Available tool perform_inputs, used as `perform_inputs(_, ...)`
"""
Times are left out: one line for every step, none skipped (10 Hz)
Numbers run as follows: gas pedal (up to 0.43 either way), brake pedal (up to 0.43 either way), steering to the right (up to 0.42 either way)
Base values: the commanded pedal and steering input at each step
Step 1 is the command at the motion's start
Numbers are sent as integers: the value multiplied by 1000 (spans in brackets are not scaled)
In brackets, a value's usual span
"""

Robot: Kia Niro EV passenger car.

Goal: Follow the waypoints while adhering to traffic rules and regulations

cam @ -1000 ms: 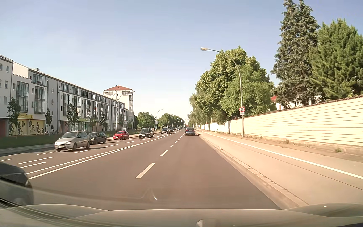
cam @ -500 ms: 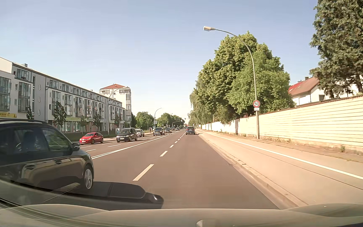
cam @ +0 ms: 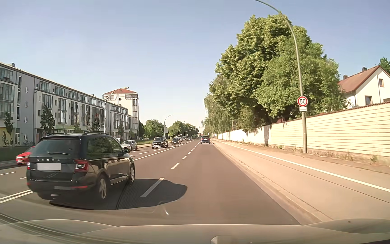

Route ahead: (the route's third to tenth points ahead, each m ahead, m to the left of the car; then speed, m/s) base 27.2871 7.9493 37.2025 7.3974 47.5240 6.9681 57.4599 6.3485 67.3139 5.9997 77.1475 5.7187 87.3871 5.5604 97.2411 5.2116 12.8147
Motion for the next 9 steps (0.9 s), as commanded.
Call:
perform_inputs(169, 0, -5)
perform_inputs(169, 0, -5)
perform_inputs(169, 0, -5)
perform_inputs(169, 0, -5)
perform_inputs(169, 0, -5)
perform_inputs(169, 0, -5)
perform_inputs(169, 0, -5)
perform_inputs(169, 0, -5)
perform_inputs(169, 0, -5)
